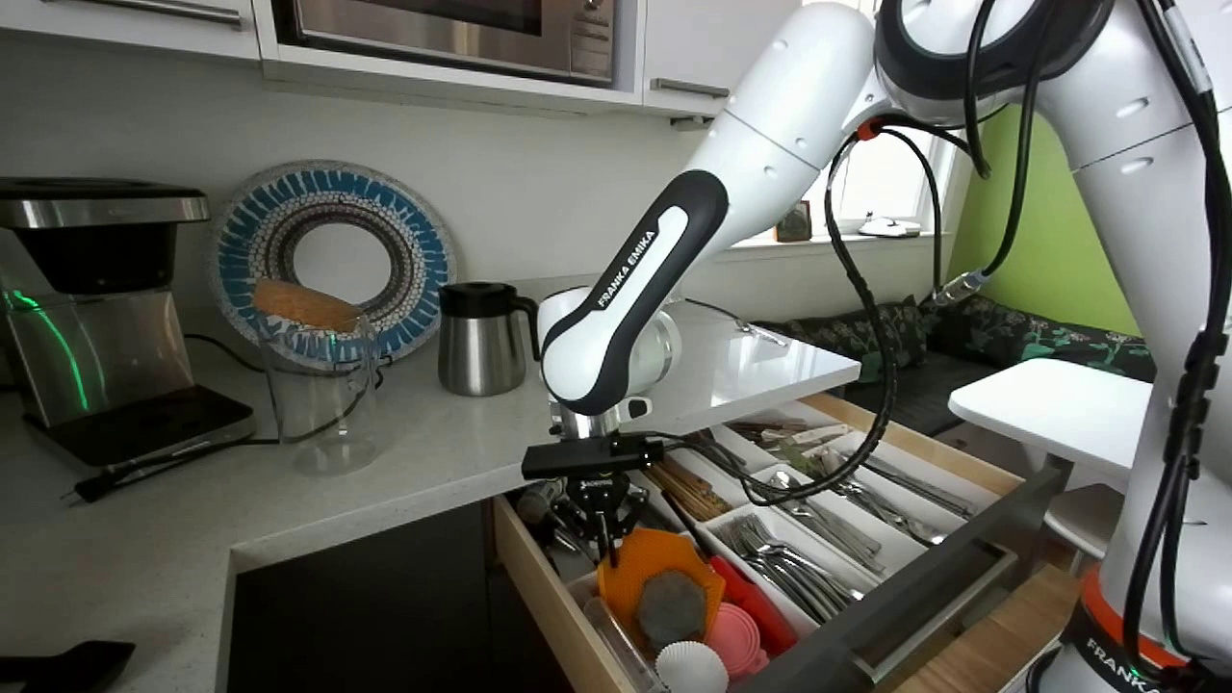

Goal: Pick up the orange mat from the drawer and put it on the kitchen counter, move the white plate on the kitchen counter a little to the left

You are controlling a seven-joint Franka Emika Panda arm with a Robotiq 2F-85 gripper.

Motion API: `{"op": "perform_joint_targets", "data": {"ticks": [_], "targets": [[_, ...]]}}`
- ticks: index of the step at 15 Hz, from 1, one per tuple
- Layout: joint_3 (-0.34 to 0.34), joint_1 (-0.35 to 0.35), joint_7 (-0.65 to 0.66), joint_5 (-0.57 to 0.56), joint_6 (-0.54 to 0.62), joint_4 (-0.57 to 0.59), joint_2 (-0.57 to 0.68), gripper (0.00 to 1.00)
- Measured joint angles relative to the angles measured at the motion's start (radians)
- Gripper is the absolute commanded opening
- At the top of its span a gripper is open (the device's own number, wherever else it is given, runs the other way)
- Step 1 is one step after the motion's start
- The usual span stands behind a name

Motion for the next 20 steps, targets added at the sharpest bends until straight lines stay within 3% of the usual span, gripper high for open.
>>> {"op": "perform_joint_targets", "data": {"ticks": [5, 14, 20], "targets": [[0.000, 0.003, 0.031, 0.001, -0.001, -0.042, -0.058, 0.01], [0.024, 0.011, 0.217, -0.001, -0.001, -0.216, -0.288, 0.01], [0.038, 0.008, 0.315, -0.012, 0.006, -0.268, -0.371, 0.01]]}}
